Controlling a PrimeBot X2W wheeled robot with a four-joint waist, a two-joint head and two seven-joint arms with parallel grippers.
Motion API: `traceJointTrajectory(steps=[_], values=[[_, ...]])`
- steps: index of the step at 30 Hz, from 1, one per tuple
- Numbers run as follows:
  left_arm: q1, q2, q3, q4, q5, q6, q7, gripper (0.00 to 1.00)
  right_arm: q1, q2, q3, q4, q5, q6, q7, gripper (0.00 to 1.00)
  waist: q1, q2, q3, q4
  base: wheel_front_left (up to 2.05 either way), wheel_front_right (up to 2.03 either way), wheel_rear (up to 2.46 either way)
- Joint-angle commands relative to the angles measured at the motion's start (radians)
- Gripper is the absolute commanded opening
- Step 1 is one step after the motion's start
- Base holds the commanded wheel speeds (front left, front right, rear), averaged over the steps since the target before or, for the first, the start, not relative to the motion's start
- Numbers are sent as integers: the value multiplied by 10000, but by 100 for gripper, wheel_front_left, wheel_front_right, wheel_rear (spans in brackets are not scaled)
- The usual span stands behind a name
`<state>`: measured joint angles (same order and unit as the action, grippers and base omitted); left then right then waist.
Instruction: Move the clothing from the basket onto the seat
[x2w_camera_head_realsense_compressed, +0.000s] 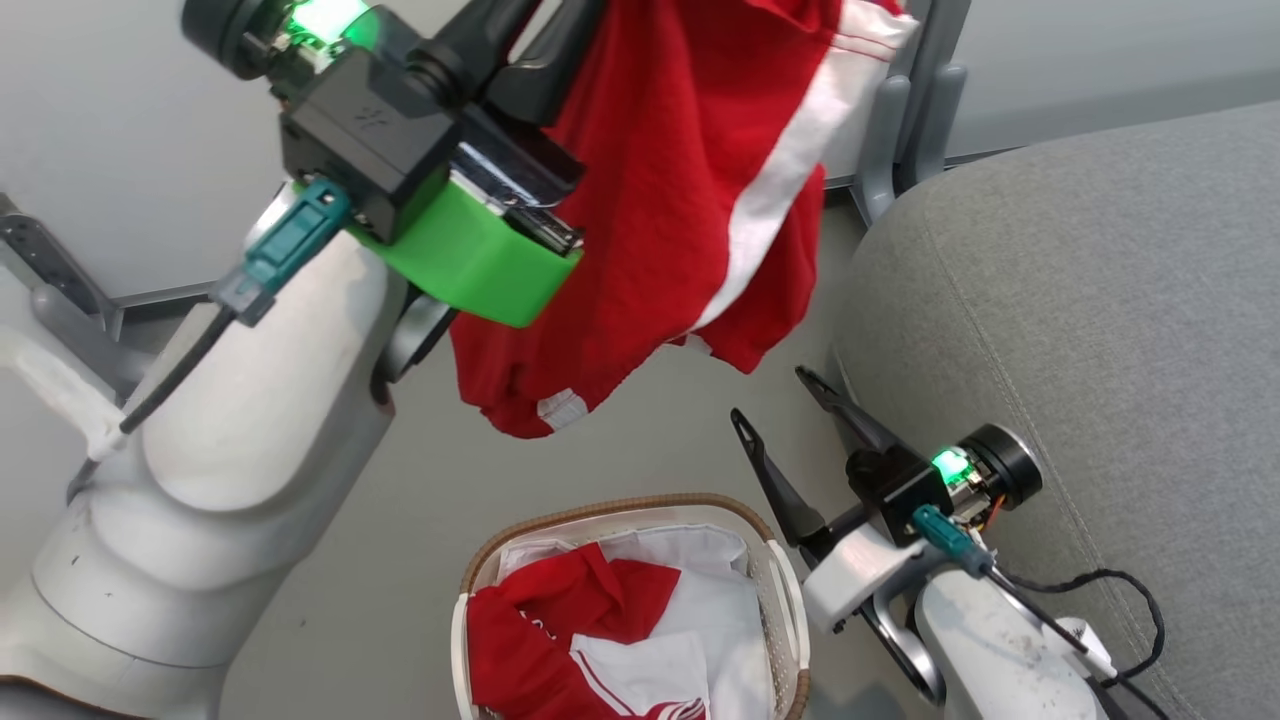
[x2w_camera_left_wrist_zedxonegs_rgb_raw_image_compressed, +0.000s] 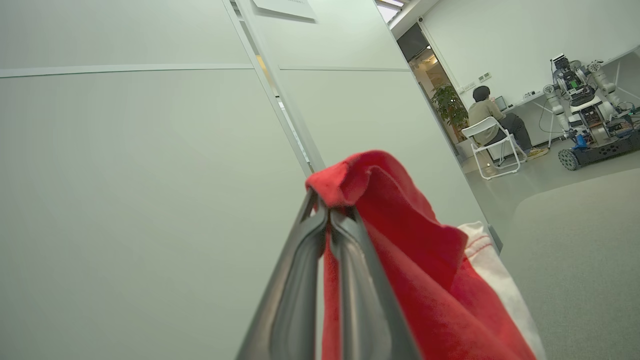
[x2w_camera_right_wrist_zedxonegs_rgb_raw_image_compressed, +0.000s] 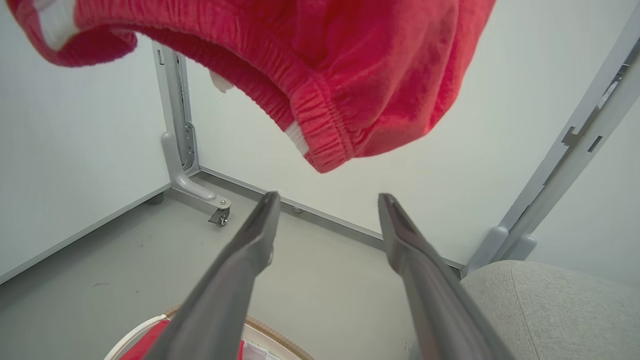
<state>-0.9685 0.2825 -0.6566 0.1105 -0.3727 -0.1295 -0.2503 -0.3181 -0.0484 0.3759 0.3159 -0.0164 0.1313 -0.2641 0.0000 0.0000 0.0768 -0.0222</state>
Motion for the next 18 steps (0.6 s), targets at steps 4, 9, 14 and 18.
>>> traceJointTrajectory(steps=[4,9,14,18], values=[[-353,-158,-311,-261,-155,0,92,0,-571,-37,-329,315,162,-10,-7,100,0,0,-10,244,0,0,0],[-395,-224,-455,-414,-228,1,131,0,-1016,-34,-684,-158,137,-10,-5,100,0,0,6,369,0,0,0],[-192,-120,-426,-306,-283,61,100,0,-980,-35,-1066,-1177,-153,-10,-5,100,0,0,31,392,0,0,0],[47,-16,-382,-142,-357,122,48,0,-855,-35,-1238,-1928,-286,-10,-5,100,0,0,107,346,0,0,0]])
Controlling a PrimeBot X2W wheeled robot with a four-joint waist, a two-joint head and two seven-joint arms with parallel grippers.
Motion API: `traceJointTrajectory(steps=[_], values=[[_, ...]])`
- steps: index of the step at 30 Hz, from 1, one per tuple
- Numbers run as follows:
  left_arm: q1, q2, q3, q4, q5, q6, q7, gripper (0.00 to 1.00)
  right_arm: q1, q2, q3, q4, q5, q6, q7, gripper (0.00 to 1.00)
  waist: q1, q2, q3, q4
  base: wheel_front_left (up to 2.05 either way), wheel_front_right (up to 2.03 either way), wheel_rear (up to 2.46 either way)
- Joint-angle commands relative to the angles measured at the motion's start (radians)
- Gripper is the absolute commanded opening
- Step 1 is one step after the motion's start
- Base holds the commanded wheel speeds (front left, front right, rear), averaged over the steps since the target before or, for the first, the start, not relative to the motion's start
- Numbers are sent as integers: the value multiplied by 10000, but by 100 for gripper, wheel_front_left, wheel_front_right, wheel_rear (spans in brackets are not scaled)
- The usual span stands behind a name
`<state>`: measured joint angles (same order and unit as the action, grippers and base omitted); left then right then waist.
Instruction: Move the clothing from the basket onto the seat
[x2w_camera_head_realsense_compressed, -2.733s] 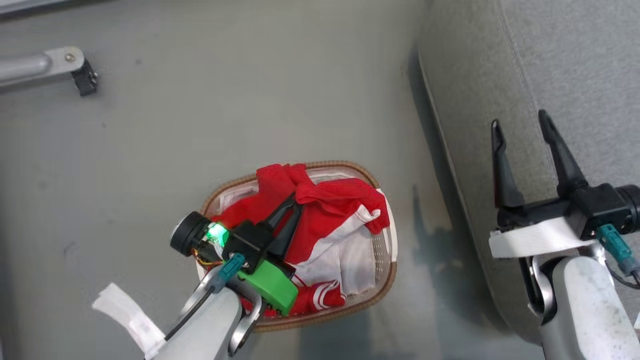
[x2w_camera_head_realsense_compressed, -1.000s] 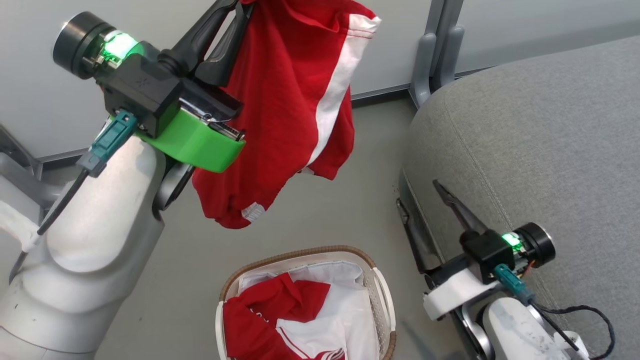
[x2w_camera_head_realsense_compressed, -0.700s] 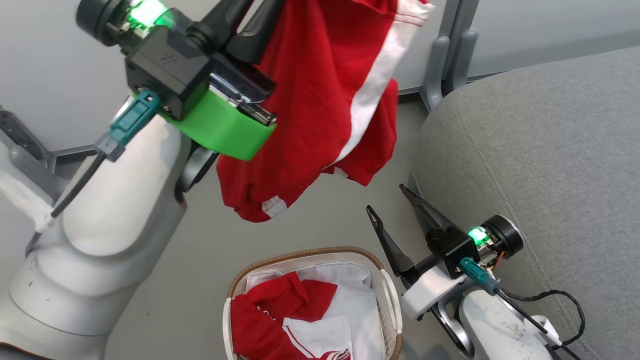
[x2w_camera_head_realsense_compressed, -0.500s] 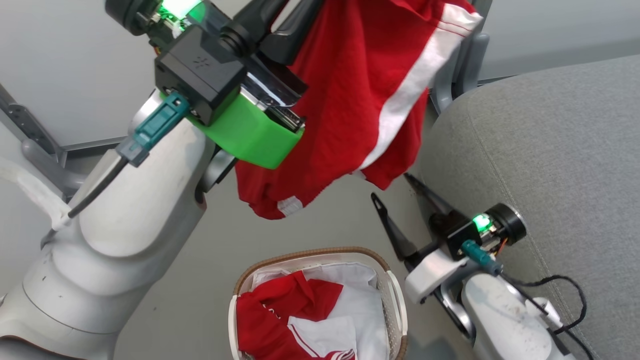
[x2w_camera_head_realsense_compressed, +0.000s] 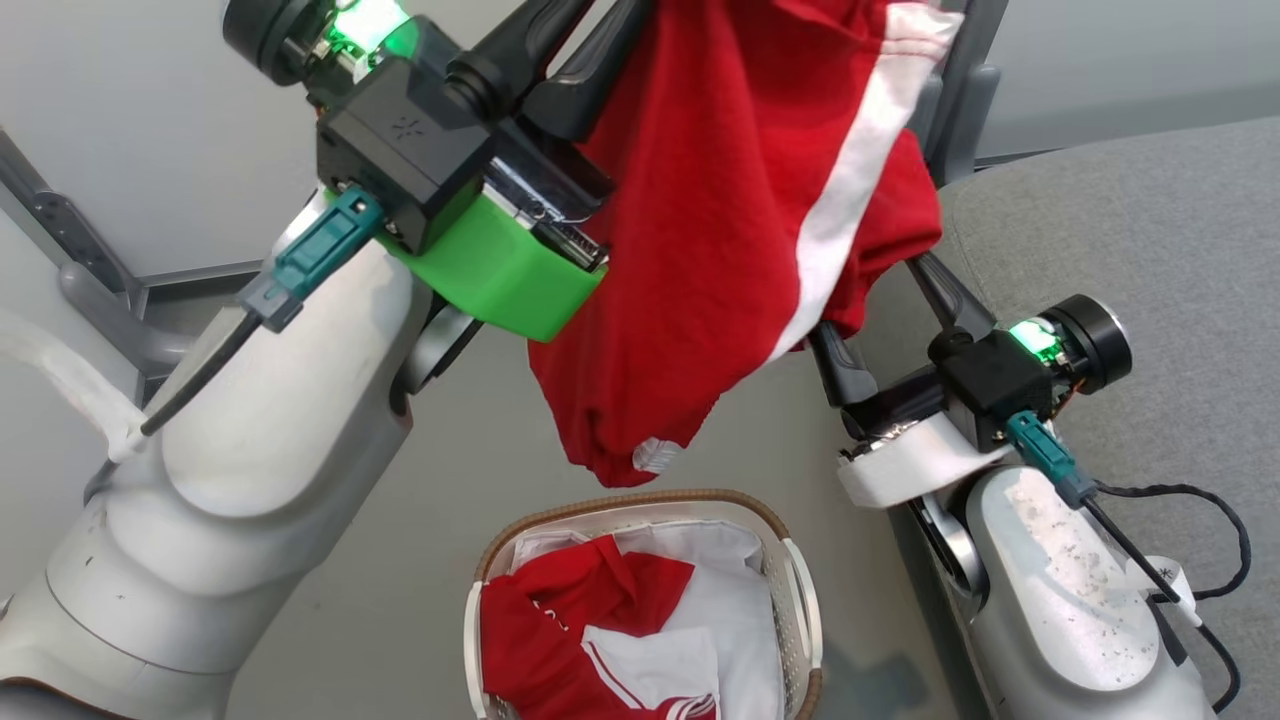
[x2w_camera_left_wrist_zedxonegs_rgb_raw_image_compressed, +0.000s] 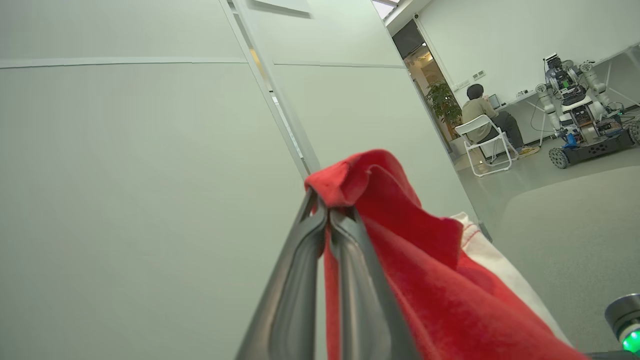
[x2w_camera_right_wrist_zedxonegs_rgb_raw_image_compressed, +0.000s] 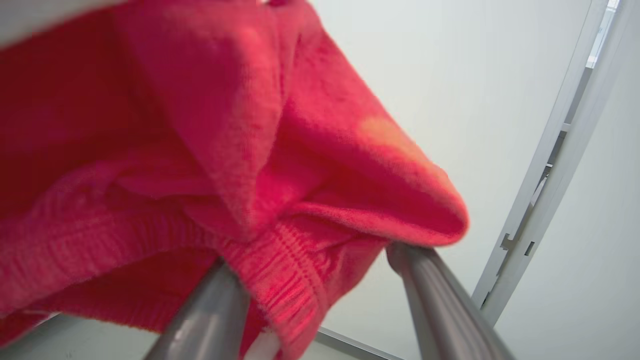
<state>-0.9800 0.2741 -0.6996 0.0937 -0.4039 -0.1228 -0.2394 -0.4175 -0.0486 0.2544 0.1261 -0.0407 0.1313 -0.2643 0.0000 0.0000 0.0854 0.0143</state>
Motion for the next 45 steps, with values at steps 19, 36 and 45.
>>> traceJointTrajectory(steps=[19,36,45], values=[[2123,118,915,1759,-1048,267,-258,40,189,-33,64,-464,74,-10,-3,0,0,0,117,-233,0,0,0],[5840,-1055,2093,2528,-406,-8,-265,100,448,-33,-332,-765,-43,-10,-3,0,0,0,117,-457,0,0,0],[6946,-1545,2273,2794,276,-82,-266,100,713,-32,-764,-638,-226,-10,-3,0,0,0,197,-702,0,0,0]])
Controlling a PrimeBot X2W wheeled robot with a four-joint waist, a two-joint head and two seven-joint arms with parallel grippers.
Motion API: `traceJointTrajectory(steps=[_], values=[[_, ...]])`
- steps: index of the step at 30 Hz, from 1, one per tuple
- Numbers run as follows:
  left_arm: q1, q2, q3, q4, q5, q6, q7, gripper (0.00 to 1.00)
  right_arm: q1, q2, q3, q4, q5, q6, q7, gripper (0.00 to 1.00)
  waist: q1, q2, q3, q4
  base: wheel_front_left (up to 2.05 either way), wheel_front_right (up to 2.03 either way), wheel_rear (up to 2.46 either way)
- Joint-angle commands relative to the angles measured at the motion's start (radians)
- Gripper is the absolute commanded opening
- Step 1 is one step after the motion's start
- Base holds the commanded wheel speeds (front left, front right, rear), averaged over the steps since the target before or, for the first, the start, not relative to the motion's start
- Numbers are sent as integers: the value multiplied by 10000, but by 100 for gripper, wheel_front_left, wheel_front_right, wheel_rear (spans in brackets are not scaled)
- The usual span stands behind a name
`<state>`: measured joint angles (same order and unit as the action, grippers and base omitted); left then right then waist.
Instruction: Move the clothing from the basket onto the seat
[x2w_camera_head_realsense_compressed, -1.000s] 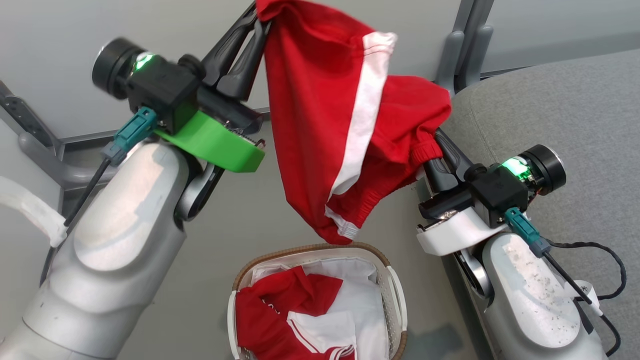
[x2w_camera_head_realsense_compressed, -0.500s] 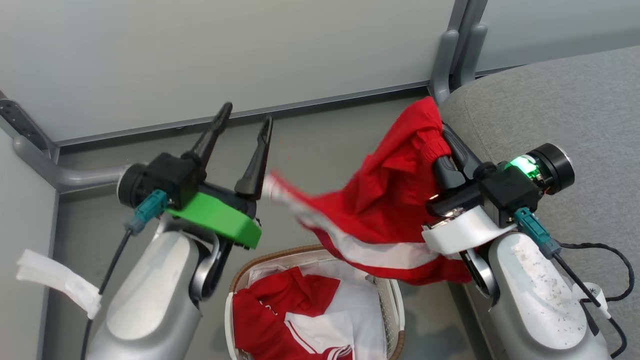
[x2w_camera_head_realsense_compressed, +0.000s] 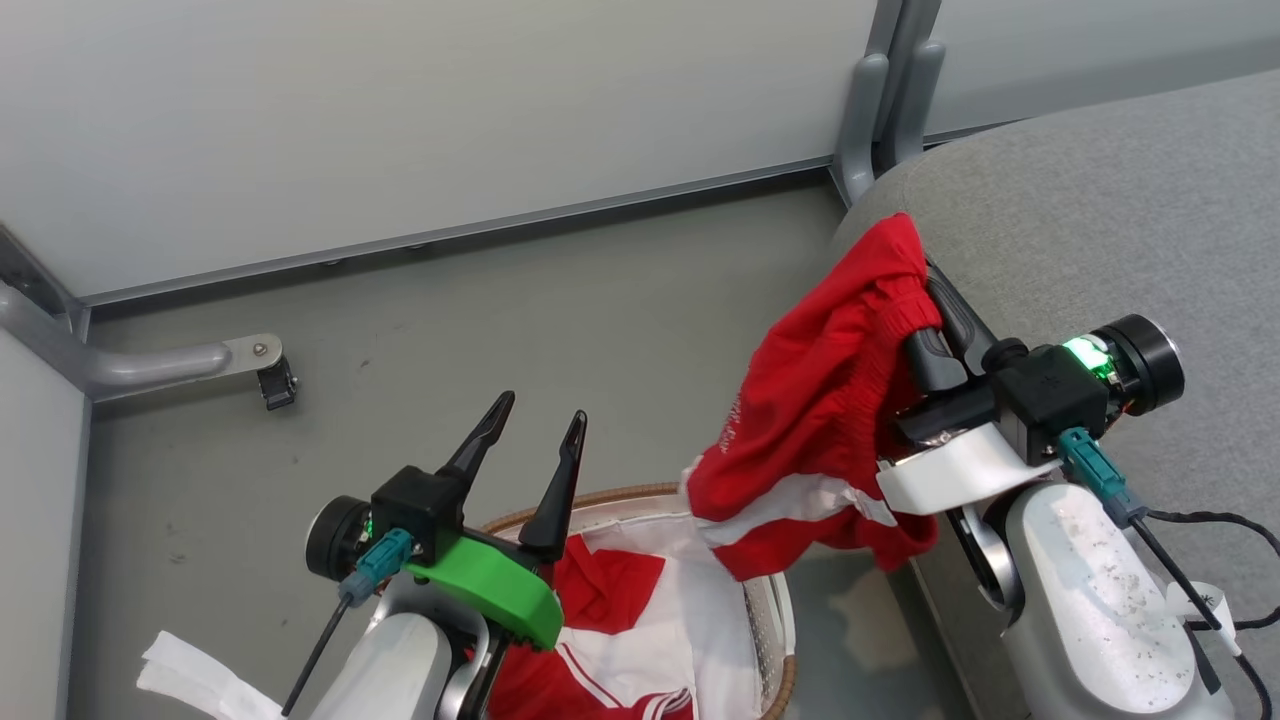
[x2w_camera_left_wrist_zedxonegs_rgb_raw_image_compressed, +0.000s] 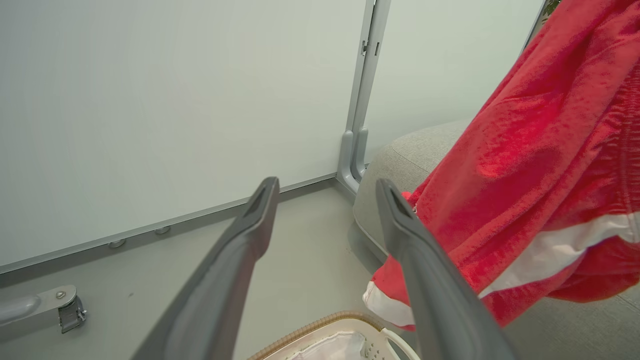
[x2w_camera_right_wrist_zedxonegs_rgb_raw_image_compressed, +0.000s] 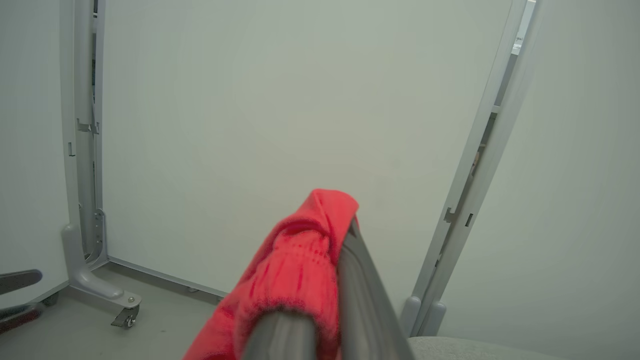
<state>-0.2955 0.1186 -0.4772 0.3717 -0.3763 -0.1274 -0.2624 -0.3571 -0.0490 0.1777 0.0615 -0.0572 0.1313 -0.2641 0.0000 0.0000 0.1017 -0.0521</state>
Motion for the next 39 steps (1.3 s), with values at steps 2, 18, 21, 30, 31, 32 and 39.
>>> traceJointTrajectory(steps=[2,18,21,30,31,32,39], values=[[203,-62,109,-3,127,-39,-36,100,58,-30,-109,1,-83,-10,-5,0,0,0,101,-131,0,0,0],[-474,-34,-6,-379,1013,-40,-36,100,-475,-22,-1208,-355,-365,-12,-5,0,0,0,1557,-2259,0,0,0],[-659,15,-119,-404,1134,-40,-37,100,-465,-20,-1567,-405,-285,-12,-5,0,0,0,1844,-2825,0,0,0],[-1057,222,-546,-288,1280,-41,-24,100,-333,-17,-2049,-395,158,-12,-4,0,0,0,2524,-4145,0,0,0],[-1103,248,-582,-280,1304,-39,-24,100,-308,-19,-2075,-388,193,-12,-4,0,0,0,2589,-4201,0,0,0],[-1135,264,-600,-269,1307,-39,-24,100,-301,-19,-2102,-388,229,-12,-4,0,0,0,2644,-4231,0,0,0],[-1422,360,-816,-238,1307,-40,-24,100,-611,-22,-2060,-353,273,-12,-4,0,0,0,3160,-3972,0,0,0]])
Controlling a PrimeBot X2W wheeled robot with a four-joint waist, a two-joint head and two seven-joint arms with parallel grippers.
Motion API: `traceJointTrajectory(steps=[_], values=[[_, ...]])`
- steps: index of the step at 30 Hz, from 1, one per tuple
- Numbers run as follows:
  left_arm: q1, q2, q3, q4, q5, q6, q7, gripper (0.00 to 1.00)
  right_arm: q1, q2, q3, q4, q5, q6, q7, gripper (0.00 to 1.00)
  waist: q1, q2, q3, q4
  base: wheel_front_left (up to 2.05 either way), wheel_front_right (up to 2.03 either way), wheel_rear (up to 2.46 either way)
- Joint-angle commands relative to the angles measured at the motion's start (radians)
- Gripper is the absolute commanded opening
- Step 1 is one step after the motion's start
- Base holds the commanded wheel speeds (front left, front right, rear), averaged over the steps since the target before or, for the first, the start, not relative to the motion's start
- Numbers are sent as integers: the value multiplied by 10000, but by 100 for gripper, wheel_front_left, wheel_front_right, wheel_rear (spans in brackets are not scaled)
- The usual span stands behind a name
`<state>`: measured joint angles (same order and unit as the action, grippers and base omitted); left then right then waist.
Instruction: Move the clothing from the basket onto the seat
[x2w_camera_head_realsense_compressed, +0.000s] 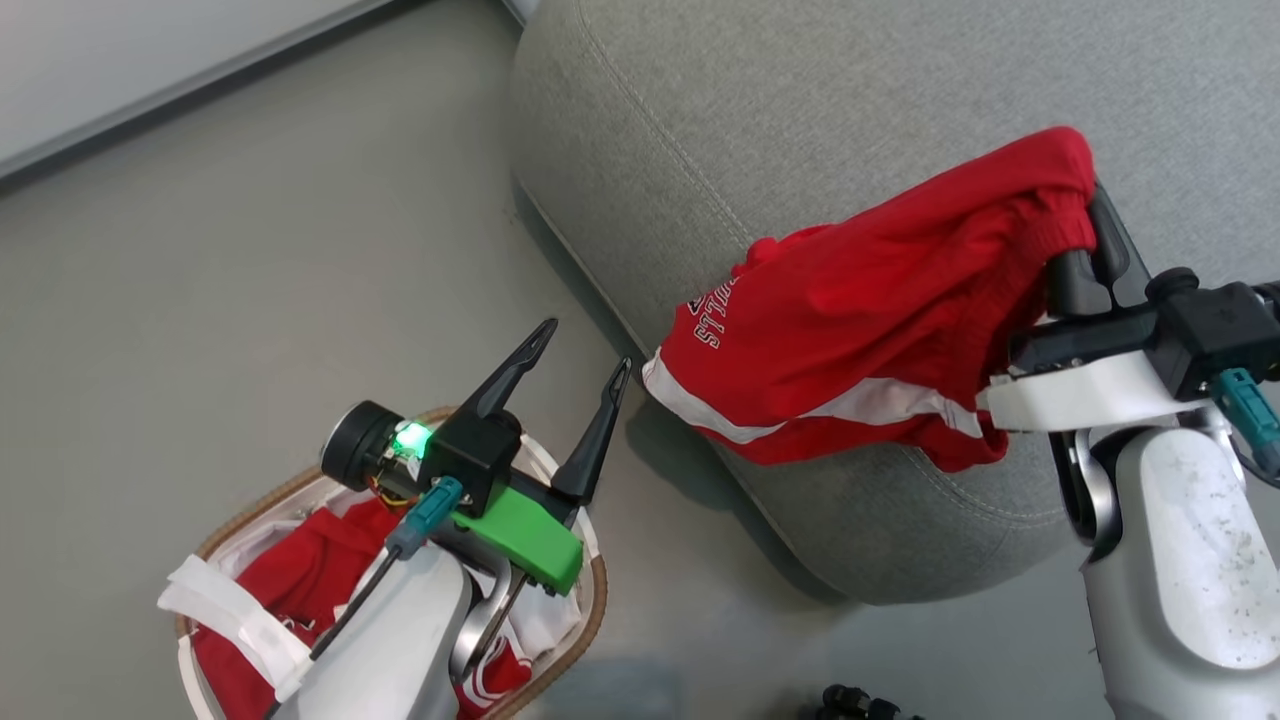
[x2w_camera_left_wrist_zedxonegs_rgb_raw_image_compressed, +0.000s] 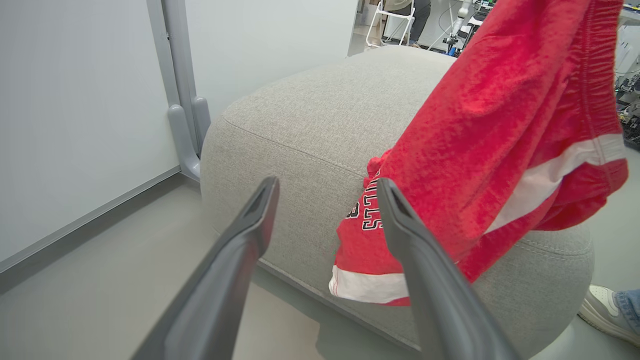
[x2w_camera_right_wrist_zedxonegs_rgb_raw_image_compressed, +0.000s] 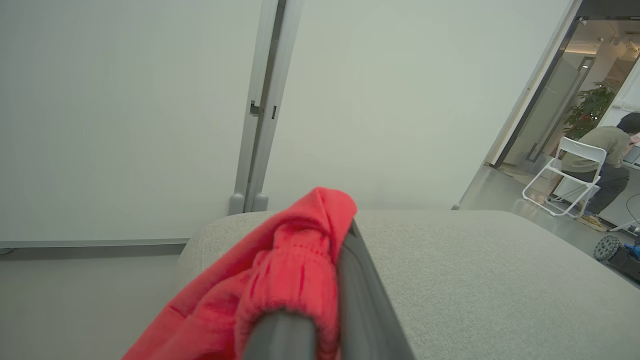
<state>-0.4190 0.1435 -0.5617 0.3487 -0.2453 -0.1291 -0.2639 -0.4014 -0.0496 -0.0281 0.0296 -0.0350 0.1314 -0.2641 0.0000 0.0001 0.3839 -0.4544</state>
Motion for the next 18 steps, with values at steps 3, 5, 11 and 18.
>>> traceJointTrajectory(steps=[3,5,11,18], values=[[-330,153,36,-93,46,-23,-9,100,-696,-15,37,-116,-119,-14,-4,0,0,-1,613,335,0,0,0],[-453,207,2,-143,129,-23,-9,100,-1200,-18,23,-174,-258,-14,-6,0,0,-1,844,582,0,0,0],[-844,187,-120,-351,243,-23,-9,100,-3333,-22,-386,-168,-1099,-15,-4,0,0,-1,1578,1470,0,0,0],[-1186,-98,-360,-597,347,-23,-9,100,-6086,-1207,-1599,664,-1596,-15,-4,0,0,-1,2245,2788,0,0,0]])
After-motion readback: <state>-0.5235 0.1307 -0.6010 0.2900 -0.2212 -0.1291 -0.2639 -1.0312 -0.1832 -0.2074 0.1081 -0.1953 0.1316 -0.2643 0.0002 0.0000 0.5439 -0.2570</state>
